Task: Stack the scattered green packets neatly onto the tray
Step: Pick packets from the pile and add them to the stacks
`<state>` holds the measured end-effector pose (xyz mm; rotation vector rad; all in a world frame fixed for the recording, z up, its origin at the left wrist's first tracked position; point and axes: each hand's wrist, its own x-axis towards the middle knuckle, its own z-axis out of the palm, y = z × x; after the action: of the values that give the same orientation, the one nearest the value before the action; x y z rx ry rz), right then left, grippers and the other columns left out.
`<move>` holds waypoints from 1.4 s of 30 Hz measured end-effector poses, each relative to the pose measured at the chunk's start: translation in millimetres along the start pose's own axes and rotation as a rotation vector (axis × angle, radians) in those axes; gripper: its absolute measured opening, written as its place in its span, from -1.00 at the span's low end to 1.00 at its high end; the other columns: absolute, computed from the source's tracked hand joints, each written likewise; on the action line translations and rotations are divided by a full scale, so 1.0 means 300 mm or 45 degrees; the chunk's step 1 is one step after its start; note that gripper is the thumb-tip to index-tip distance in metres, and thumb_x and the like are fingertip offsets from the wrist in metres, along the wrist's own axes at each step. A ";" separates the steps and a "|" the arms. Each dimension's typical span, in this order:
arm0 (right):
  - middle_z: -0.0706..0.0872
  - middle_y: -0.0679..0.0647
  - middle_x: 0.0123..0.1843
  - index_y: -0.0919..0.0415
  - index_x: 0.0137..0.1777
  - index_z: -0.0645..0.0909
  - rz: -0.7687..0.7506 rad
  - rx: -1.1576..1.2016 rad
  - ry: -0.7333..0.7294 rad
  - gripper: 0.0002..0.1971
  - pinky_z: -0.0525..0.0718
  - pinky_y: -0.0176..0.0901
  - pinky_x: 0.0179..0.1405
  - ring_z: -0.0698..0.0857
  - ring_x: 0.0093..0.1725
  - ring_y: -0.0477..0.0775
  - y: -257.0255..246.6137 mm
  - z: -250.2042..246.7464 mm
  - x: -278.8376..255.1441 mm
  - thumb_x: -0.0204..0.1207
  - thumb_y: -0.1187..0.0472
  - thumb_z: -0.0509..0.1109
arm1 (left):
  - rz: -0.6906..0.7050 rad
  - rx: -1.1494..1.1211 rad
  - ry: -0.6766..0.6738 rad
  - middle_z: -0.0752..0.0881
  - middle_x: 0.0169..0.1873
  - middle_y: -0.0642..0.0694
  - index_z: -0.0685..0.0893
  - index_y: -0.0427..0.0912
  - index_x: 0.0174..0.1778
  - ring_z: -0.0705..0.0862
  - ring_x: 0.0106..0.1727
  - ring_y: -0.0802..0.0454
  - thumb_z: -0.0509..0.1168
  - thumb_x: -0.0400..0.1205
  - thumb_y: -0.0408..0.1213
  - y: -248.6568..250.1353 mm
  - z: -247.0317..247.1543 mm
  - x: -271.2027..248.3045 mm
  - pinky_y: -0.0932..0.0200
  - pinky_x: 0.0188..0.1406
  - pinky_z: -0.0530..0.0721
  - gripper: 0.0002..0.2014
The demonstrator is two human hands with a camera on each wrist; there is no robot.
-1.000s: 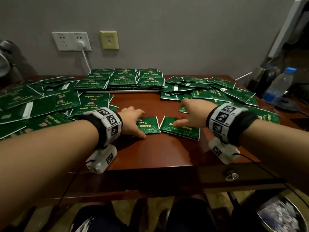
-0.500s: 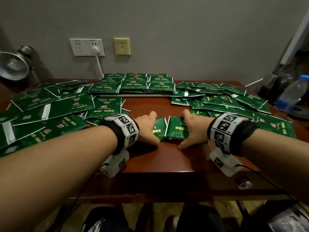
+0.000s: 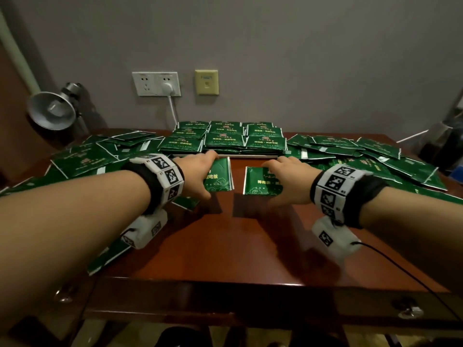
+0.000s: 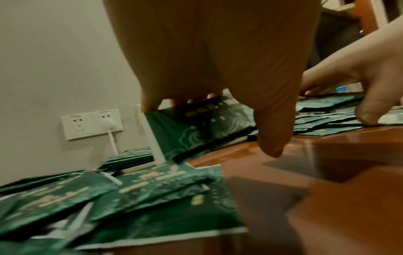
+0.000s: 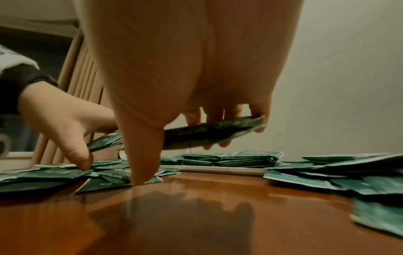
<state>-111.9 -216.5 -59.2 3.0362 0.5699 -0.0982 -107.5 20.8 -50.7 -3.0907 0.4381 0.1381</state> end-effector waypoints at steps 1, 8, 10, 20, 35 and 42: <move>0.41 0.10 0.46 0.06 0.64 0.14 -0.014 0.007 0.020 0.00 0.52 0.17 0.38 0.38 0.45 0.19 -0.014 -0.009 0.027 0.29 -0.26 0.55 | -0.017 0.008 0.018 0.60 0.13 -0.04 0.28 -0.04 0.43 0.63 0.12 -0.07 0.58 0.33 -0.02 -0.037 -0.010 0.006 -0.09 0.09 0.67 -0.17; 0.40 0.13 0.50 0.06 0.66 0.13 -0.044 0.000 0.043 -0.02 0.49 0.19 0.41 0.34 0.50 0.23 -0.089 -0.073 0.274 0.34 -0.23 0.54 | -0.140 0.100 0.083 0.59 0.22 -0.17 0.35 -0.08 0.41 0.54 0.24 -0.20 0.62 0.26 0.02 -0.298 -0.091 0.142 -0.18 0.25 0.58 -0.14; 0.40 0.15 0.51 0.07 0.66 0.13 -0.032 -0.004 0.049 -0.01 0.48 0.18 0.41 0.35 0.48 0.25 -0.091 -0.100 0.366 0.33 -0.23 0.54 | -0.143 0.124 0.069 0.57 0.25 -0.18 0.34 -0.09 0.43 0.52 0.26 -0.21 0.61 0.28 0.01 -0.351 -0.101 0.205 -0.20 0.27 0.57 -0.14; 0.42 0.10 0.53 0.02 0.66 0.16 0.003 0.024 0.042 -0.04 0.42 0.09 0.37 0.34 0.49 0.27 -0.074 -0.129 0.746 0.34 -0.17 0.57 | -0.094 0.135 -0.017 0.51 0.34 -0.18 0.28 -0.08 0.55 0.46 0.35 -0.18 0.60 0.36 -0.01 -0.495 -0.033 0.512 -0.09 0.34 0.52 -0.10; 0.29 0.11 0.62 0.03 0.71 -0.02 -0.052 -0.023 0.015 0.06 0.31 0.16 0.50 0.23 0.57 0.31 -0.071 -0.093 0.653 0.36 -0.19 0.55 | -0.067 0.193 0.141 0.31 0.49 -0.21 0.00 0.07 0.70 0.30 0.48 -0.21 0.58 0.39 0.02 -0.422 -0.041 0.481 -0.09 0.45 0.41 0.09; 0.29 0.12 0.61 0.02 0.70 -0.01 0.107 -0.049 -0.041 0.04 0.33 0.11 0.53 0.25 0.56 0.29 0.040 0.008 0.241 0.34 -0.24 0.48 | 0.129 0.152 0.069 0.35 0.40 -0.17 0.24 -0.01 0.63 0.33 0.42 -0.15 0.48 0.49 0.07 -0.110 0.016 0.312 -0.08 0.38 0.48 -0.16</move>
<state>-40.6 -201.7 -66.2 3.0103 0.4356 -0.1315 -9.2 26.6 -63.8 -2.9616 0.5830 0.0287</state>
